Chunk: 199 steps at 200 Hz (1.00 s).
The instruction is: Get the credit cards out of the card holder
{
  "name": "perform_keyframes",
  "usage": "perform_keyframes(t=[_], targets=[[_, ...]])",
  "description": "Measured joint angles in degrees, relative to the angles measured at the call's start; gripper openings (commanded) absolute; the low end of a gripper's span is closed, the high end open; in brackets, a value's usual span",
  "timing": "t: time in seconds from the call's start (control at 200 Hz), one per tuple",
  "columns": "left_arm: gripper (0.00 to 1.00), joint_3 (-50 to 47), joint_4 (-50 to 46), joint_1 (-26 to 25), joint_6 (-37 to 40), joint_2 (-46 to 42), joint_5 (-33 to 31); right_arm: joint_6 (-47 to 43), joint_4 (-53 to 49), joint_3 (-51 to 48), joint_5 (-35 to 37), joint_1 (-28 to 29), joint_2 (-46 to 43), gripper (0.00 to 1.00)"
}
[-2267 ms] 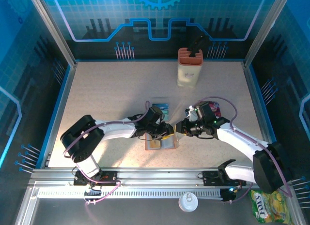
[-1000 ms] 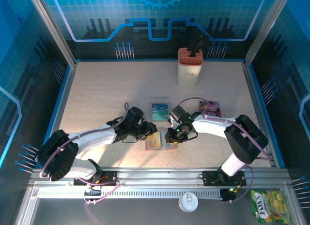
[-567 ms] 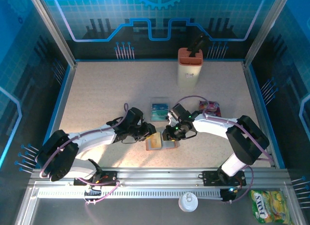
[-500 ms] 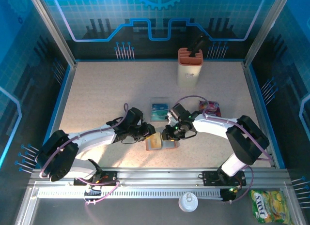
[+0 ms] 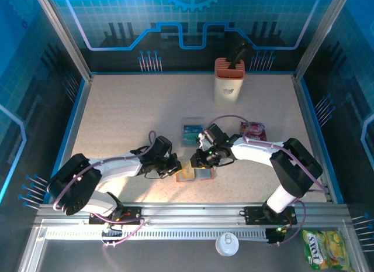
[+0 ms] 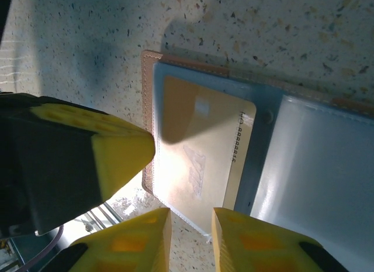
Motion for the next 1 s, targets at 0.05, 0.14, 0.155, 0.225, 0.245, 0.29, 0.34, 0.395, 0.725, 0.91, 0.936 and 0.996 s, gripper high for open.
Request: perform_keyframes(t=[0.05,0.14,0.155,0.225,0.245,0.29,0.34,0.395,0.725,0.91,0.936,0.996], targets=[[0.0,0.0,0.24,0.0,0.02,0.39,0.0,0.0,0.04,0.0,0.0,0.0,0.04,0.26],[0.0,0.0,0.44,0.0,0.11,0.7,-0.04,0.02,0.13,0.0,0.02,0.0,0.04,0.26],[0.0,0.0,0.37,0.0,0.15,0.72,-0.07,0.02,0.15,0.0,0.0,0.0,0.04,0.26],[0.0,0.0,0.24,0.0,0.39,0.76,-0.11,0.22,0.13,0.0,0.02,0.0,0.04,0.26],[0.0,0.0,0.17,0.0,0.52,0.81,-0.17,0.22,0.15,0.0,0.02,0.0,0.04,0.26],[0.0,0.0,0.15,0.0,0.74,1.01,-0.31,0.22,0.13,0.0,0.02,0.0,0.04,0.26],[0.0,0.09,0.15,0.02,1.33,1.07,-0.42,0.24,0.13,0.0,0.02,0.0,0.04,0.26],[0.0,0.28,-0.02,0.0,1.88,1.25,-0.52,0.37,0.13,0.0,0.02,0.0,0.04,0.26],[0.0,1.49,-0.96,0.0,3.56,1.75,-2.38,0.83,0.13,0.0,0.24,0.0,0.04,0.26],[0.0,1.46,-2.16,0.0,3.63,0.09,-3.43,0.87,0.15,0.0,0.26,0.0,-0.28,0.26],[0.0,1.46,-2.19,0.0,3.63,-0.2,-3.48,0.9,0.15,0.0,0.26,0.0,-0.31,0.26],[0.0,1.46,-2.16,0.0,3.63,-0.63,-3.5,1.09,0.22,-0.02,0.26,0.0,-0.39,0.26]])
